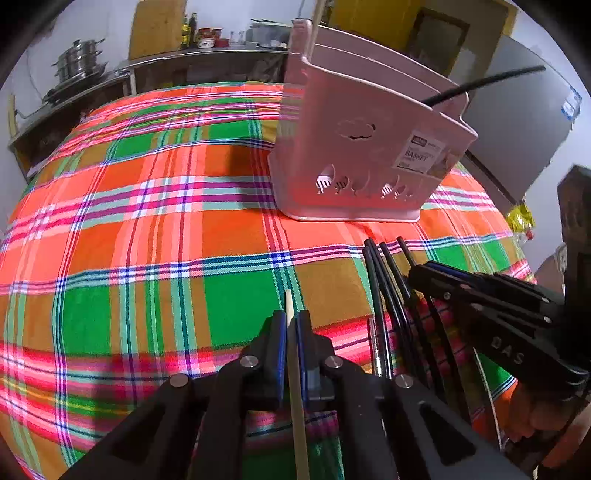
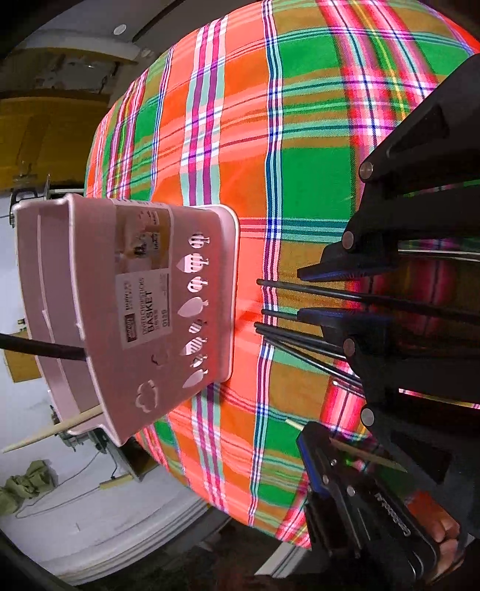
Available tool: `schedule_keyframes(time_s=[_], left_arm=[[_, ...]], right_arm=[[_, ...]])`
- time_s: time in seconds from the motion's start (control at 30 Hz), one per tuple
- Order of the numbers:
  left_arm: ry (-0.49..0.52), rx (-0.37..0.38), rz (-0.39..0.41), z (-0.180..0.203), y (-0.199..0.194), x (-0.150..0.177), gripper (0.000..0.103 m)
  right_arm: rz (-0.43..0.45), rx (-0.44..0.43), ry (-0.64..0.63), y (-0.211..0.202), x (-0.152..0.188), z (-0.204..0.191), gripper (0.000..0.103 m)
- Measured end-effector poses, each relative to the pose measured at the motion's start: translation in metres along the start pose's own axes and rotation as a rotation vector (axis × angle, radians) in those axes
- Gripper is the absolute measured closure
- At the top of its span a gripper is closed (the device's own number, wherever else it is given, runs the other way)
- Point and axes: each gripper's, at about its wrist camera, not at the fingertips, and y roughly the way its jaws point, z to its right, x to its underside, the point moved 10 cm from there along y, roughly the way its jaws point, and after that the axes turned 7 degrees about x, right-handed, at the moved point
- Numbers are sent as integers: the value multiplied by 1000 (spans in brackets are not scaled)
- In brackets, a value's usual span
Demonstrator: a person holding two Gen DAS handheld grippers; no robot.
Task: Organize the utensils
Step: 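Close the left tool on another wooden chopstick while the right tool grasps a black chopstick, then lift both held chopsticks and carry them above the pink basket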
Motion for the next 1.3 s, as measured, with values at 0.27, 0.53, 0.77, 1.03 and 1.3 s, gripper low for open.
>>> schedule_keyframes(time_s=[0.27, 0.53, 0.77, 1.03, 1.3], left_arm=[[53, -13, -29, 3, 5, -6, 97], [37, -2, -30, 5, 2, -6, 98], [47, 18, 21, 10, -21, -18, 98], [69, 45, 99, 21, -60, -42, 98], [83, 72, 176, 35, -98, -65, 98]], right_arm=[[-13, 40, -31, 8, -4, -3, 95], [-2, 23, -20, 0, -5, -4, 98], [48, 1, -25, -28, -13, -3, 98], [128, -32, -20, -67, -32, -8, 98], [225, -62, -13, -109, -57, -11, 98]])
